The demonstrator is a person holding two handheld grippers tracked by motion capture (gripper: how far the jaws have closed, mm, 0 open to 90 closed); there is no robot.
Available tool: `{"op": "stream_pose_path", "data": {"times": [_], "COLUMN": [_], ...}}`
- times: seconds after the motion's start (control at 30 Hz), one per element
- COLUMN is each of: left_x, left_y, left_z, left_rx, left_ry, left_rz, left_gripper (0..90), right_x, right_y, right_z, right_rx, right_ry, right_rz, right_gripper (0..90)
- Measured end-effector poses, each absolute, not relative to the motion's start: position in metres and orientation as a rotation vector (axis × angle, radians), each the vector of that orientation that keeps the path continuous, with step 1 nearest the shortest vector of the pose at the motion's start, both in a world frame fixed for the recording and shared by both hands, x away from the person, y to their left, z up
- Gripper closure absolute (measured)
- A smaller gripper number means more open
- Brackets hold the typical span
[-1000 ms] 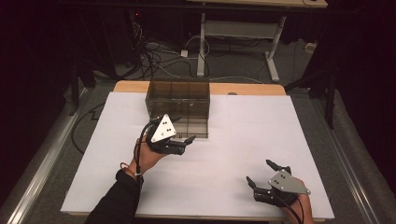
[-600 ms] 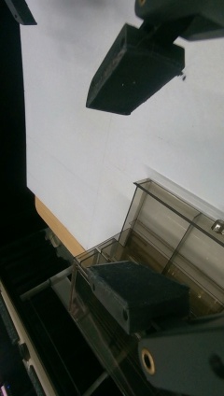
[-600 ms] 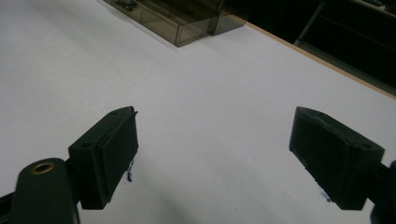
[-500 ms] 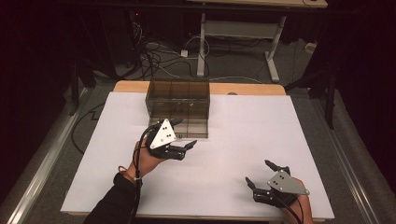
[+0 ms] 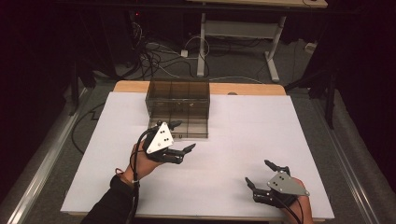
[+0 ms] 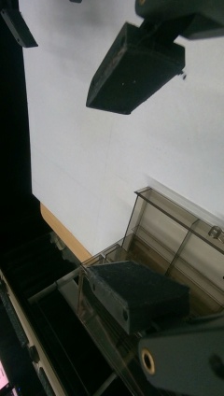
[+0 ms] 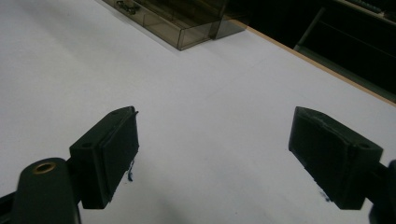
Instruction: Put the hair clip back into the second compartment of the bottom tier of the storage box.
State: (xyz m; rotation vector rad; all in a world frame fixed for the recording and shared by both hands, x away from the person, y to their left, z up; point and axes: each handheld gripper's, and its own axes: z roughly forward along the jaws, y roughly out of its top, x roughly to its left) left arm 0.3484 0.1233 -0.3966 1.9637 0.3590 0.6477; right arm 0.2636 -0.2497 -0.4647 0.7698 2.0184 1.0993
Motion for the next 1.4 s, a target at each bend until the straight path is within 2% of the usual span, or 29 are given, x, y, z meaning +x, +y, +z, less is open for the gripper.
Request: {"op": "stream_pose_path", "data": {"times": [0.83,1.4], "left_x": [0.32,0.303], "left_y": [0.14,0.167], "left_z": [-0.398,-0.408], "left_rx": [2.0,2.014], "left_ry": [0.303,0.328], "left_rz": [0.697,0.732], "left_gripper": [16.3,15.5], "right_x": [0.262,0.261], "right_y": [-0.246,-0.244], "right_z": [-0.464,-0.464], "right_rx": [0.744,0.721], "right_ry": [2.029,2.04], "right_rz": [1.096,1.116], "right_gripper": [16.5,17.1]}}
